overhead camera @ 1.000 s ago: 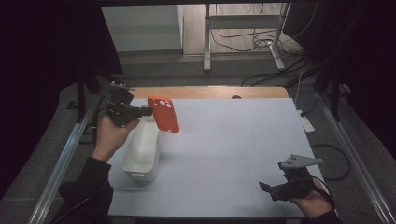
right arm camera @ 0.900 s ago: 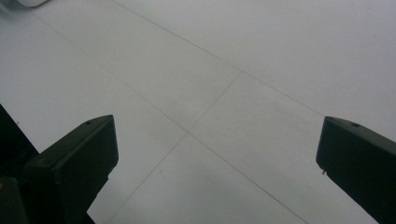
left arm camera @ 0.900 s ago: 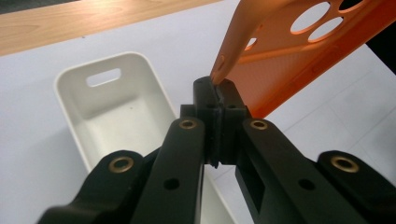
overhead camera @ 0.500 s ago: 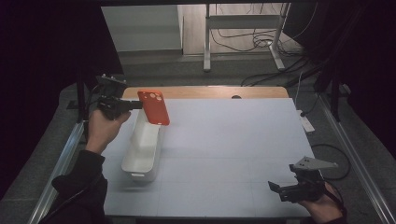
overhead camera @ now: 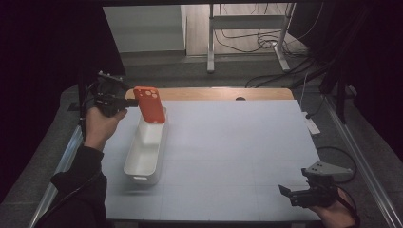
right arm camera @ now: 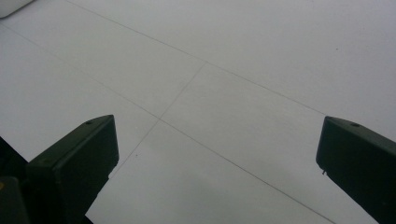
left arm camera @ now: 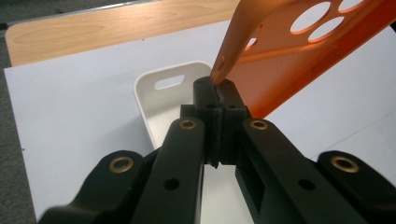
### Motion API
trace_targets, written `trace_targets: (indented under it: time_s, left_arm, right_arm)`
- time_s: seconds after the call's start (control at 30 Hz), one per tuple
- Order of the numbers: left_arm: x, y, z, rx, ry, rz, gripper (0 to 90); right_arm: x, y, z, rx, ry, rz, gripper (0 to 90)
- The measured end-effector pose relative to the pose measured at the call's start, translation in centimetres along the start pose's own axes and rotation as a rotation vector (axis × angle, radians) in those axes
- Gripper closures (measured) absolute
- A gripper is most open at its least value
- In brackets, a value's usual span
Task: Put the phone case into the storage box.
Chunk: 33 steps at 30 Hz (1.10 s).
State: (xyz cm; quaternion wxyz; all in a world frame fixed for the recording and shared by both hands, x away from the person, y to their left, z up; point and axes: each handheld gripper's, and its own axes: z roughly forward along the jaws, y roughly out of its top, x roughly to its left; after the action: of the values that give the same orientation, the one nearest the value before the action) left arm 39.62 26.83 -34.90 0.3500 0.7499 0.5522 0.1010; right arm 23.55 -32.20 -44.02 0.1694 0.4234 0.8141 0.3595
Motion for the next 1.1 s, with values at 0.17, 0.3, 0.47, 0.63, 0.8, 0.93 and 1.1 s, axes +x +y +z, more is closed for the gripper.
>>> trace_targets:
  time_s: [0.17,0.3,0.47,0.63,0.8,0.93,1.1]
  left_arm:
    - [0.2,0.4,0.3,0.008,0.025,0.001,89.0]
    - [0.6,0.7,0.8,0.015,0.045,-0.001,89.0]
    - [1.1,0.8,1.5,0.022,0.057,-0.01,89.0]
    - [1.6,0.9,2.2,0.025,0.066,-0.028,89.0]
    - [2.0,0.8,3.0,0.028,0.068,-0.04,89.0]
    - [2.2,0.6,3.6,0.033,0.072,-0.048,89.0]
    - [2.5,0.3,4.3,0.039,0.072,-0.058,89.0]
  right_arm:
    - [-0.1,-0.1,-0.2,-0.009,-0.003,0.008,0.0]
    - [-0.1,-0.1,-0.2,-0.006,-0.005,0.005,0.0]
    - [0.0,-0.1,-0.2,-0.005,-0.005,0.004,0.0]
    - [0.0,-0.1,-0.1,0.001,-0.003,-0.002,0.0]
    - [0.0,-0.1,-0.1,0.003,-0.003,-0.004,0.0]
    - [0.0,-0.1,-0.1,0.004,-0.002,-0.004,0.0]
    - [0.0,-0.1,-0.1,0.006,-0.001,-0.004,0.0]
